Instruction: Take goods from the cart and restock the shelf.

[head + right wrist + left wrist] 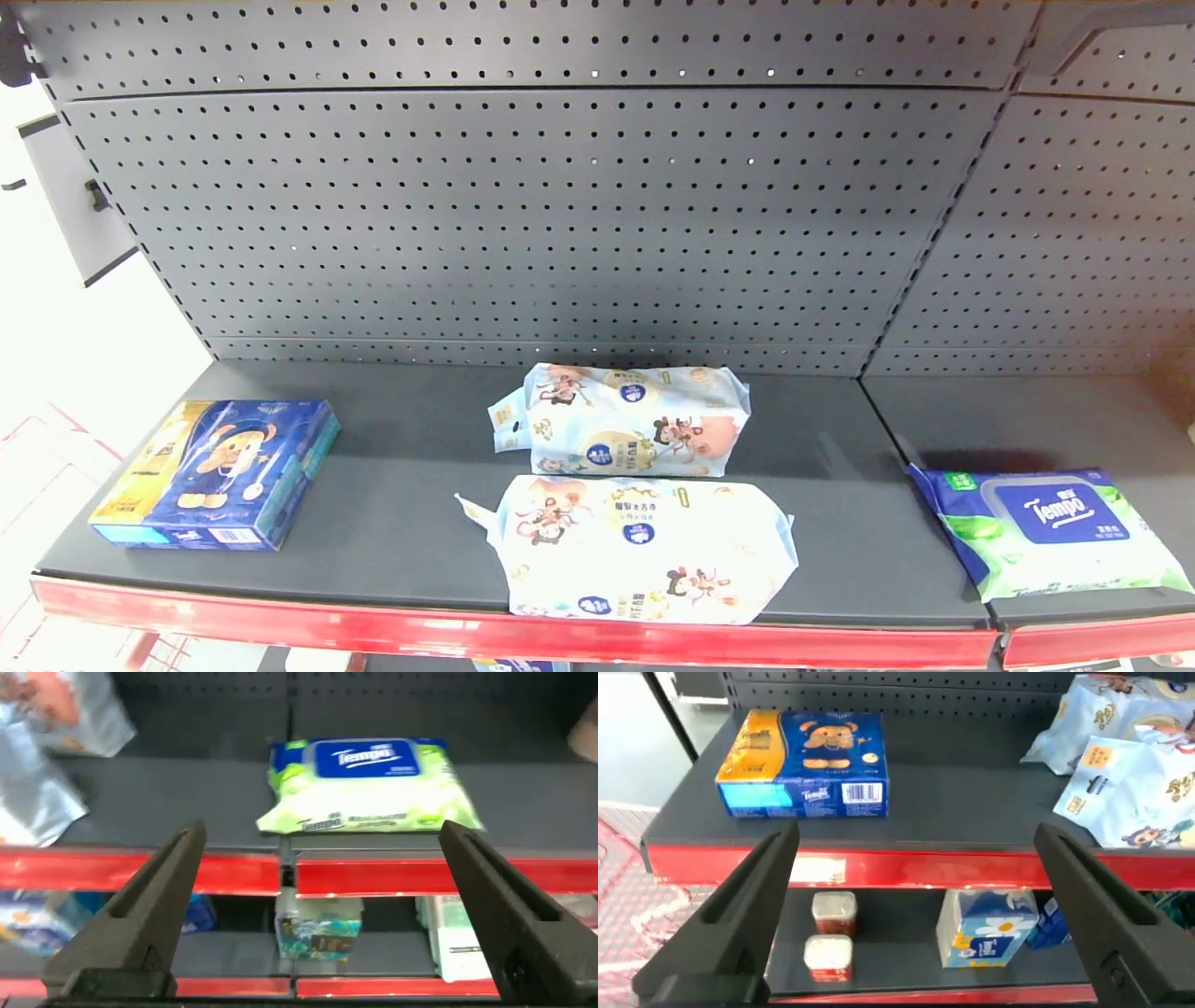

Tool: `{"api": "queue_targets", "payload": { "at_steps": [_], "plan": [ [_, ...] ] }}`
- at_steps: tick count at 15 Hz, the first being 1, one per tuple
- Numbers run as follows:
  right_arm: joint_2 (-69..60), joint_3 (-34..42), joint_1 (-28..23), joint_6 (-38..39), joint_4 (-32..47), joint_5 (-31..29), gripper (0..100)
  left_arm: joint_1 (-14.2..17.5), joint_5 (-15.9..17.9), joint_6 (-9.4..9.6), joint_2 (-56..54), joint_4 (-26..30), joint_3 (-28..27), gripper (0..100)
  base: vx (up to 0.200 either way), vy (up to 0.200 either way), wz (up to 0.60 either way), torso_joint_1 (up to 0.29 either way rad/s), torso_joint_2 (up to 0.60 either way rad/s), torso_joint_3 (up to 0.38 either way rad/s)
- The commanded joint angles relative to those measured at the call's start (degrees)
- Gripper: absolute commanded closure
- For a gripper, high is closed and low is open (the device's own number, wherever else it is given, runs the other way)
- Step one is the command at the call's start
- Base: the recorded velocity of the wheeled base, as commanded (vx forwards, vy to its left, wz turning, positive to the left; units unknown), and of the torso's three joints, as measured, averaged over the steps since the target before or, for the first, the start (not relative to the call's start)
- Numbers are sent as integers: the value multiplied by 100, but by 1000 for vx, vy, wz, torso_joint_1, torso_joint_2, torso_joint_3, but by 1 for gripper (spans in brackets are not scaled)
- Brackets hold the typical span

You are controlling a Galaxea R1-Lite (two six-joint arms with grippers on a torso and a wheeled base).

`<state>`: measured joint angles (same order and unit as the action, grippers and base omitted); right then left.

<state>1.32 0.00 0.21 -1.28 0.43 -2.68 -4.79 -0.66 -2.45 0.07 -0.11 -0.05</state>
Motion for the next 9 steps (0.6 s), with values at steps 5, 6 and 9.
{"api": "queue_targets", "payload": {
  "at_steps": [5,6,9],
  "plan": [
    [-123,0,-30,-4,10,-22,0,-4,-4,69,-7,2,5,0,0,0,0,0,0,0],
    [-123,0,-30,-4,10,-22,0,-4,-4,60,-7,2,5,0,0,0,0,0,0,0],
    [-123,0,-30,-4,19,-31,0,-4,-4,69,-7,2,5,0,0,0,0,0,0,0]
  ]
}}
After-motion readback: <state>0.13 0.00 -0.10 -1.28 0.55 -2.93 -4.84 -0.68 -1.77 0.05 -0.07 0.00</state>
